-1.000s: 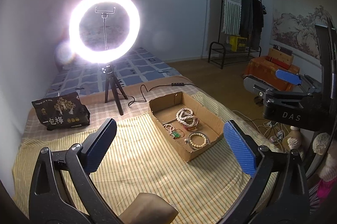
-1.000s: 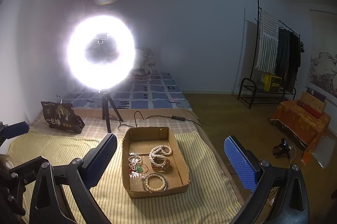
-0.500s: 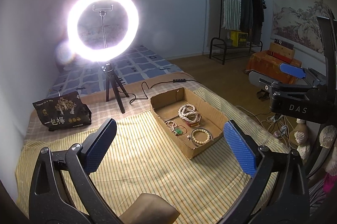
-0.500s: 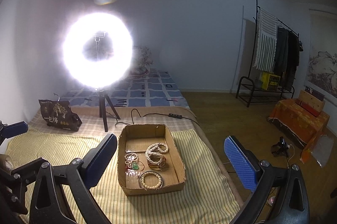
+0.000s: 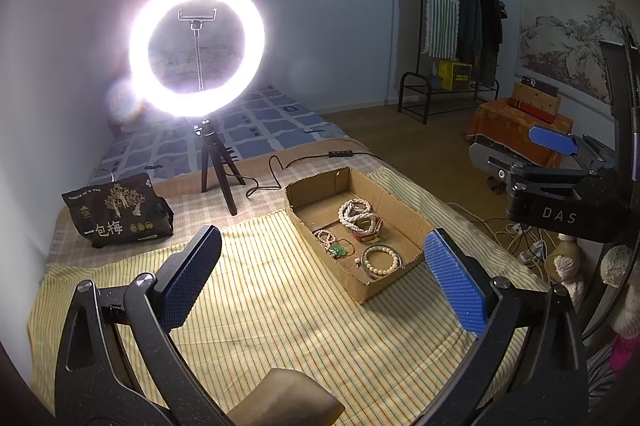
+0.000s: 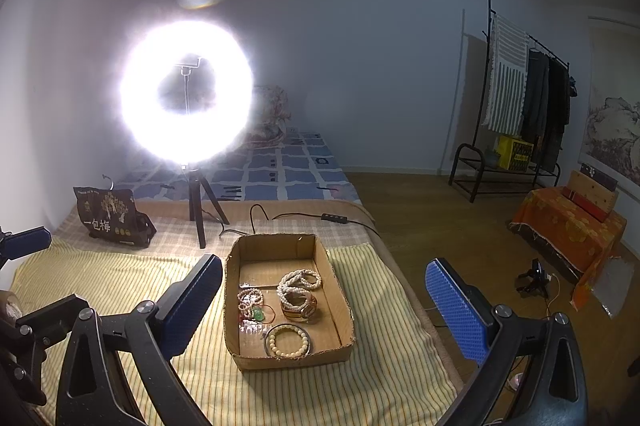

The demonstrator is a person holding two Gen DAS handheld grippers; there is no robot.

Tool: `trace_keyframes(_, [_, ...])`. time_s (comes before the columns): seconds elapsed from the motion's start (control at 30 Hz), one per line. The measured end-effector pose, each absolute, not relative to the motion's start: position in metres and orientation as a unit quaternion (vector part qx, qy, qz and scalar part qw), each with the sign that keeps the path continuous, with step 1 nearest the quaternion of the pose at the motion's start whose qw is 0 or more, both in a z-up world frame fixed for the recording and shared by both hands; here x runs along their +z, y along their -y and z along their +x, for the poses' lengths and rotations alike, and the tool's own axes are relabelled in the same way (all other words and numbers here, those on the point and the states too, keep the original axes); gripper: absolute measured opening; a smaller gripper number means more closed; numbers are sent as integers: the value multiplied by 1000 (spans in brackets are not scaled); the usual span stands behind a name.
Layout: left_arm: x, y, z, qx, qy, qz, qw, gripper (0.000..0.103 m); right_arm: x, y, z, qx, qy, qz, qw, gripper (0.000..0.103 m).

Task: Organize jewelry

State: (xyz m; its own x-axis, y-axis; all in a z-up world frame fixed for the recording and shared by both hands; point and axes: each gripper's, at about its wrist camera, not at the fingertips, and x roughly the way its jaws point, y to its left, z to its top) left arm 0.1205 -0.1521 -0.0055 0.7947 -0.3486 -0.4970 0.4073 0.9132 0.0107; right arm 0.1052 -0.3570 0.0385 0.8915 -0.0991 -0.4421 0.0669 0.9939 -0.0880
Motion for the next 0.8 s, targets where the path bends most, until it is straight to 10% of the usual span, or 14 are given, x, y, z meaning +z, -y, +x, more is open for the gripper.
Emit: trace_keyframes(0.8, [-6, 153, 123, -184, -252, 60, 948, 103, 29, 352, 108, -41, -238, -41, 970, 103])
